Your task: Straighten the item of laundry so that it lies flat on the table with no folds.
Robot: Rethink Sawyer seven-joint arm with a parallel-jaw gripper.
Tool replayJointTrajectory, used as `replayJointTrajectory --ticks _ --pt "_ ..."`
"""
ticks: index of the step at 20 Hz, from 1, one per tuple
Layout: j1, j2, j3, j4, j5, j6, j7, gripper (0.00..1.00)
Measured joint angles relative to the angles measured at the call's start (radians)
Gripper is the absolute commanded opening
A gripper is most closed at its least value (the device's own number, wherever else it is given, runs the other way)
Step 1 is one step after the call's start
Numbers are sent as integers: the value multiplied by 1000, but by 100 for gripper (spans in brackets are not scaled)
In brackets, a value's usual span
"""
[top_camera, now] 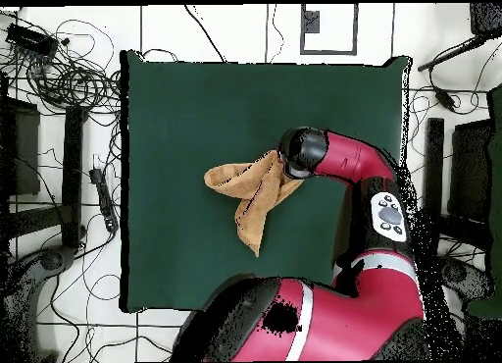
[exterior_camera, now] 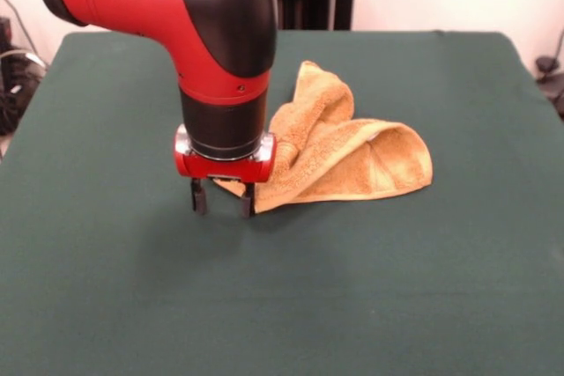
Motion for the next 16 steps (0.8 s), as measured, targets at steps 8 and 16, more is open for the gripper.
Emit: replayJointTrajectory --ticks 8,16 --pt "8 0 0 -3 0 0 0 100" --pt "3 -27 0 32 0 0 0 100"
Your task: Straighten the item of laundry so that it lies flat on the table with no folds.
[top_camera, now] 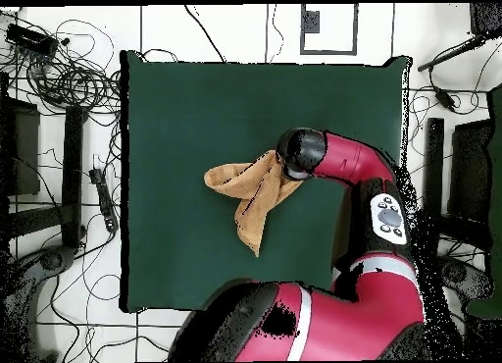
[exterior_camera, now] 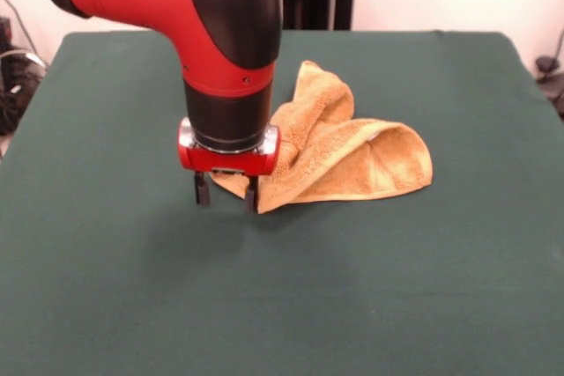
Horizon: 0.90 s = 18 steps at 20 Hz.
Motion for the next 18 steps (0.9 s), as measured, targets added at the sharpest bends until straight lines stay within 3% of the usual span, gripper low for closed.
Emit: replayJointTrajectory --ticks 12,18 --pt "-22 -109 0 116 -33 -55 0 100" --pt "-26 -121 0 128 -34 -78 0 100"
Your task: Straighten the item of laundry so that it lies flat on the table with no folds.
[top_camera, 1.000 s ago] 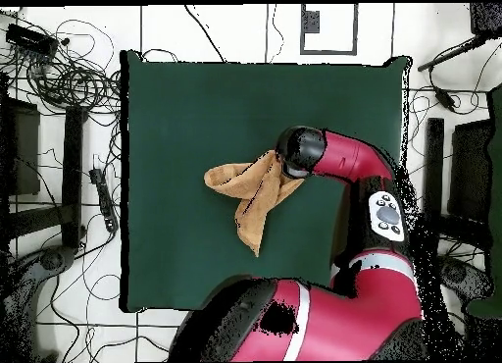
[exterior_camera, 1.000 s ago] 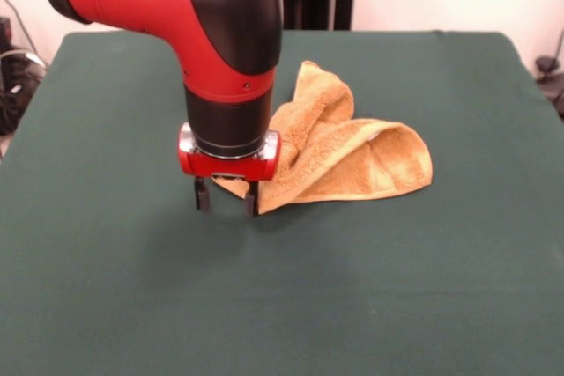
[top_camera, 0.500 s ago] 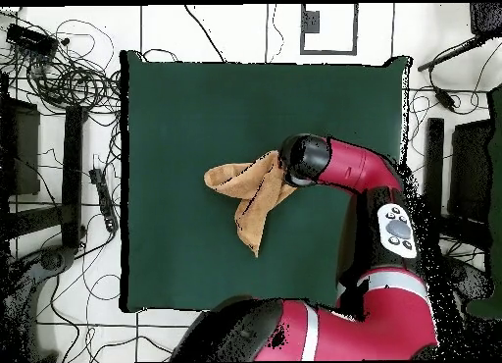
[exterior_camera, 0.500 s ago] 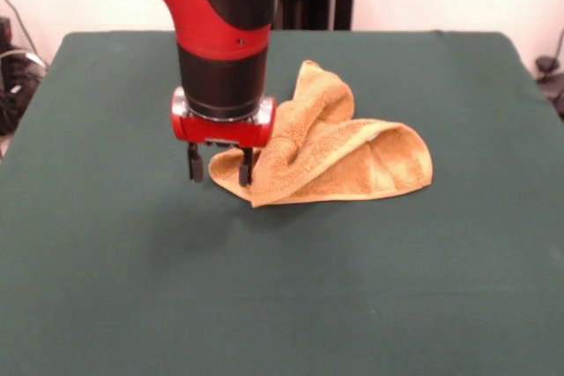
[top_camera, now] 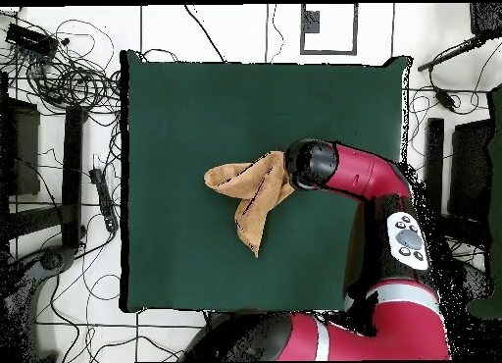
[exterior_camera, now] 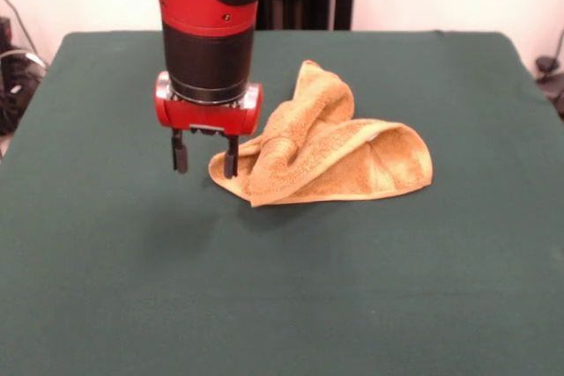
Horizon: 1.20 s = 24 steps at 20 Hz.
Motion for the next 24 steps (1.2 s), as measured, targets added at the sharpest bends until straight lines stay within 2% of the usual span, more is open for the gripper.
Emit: replayJointTrajectory --ticks 24 --pt "0 1 0 18 0 -57 0 100"
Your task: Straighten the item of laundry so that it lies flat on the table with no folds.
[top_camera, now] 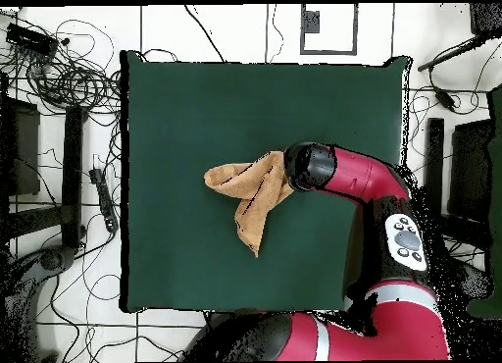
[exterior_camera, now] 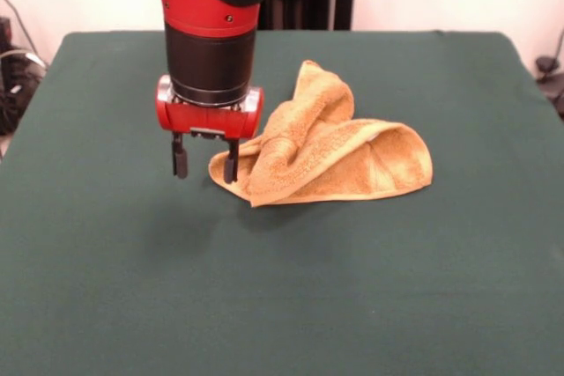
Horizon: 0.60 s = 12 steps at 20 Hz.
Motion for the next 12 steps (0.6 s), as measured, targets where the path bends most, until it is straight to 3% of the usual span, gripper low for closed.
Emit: replayJointTrajectory --ticks 12 --pt "0 1 0 10 0 -40 0 100"
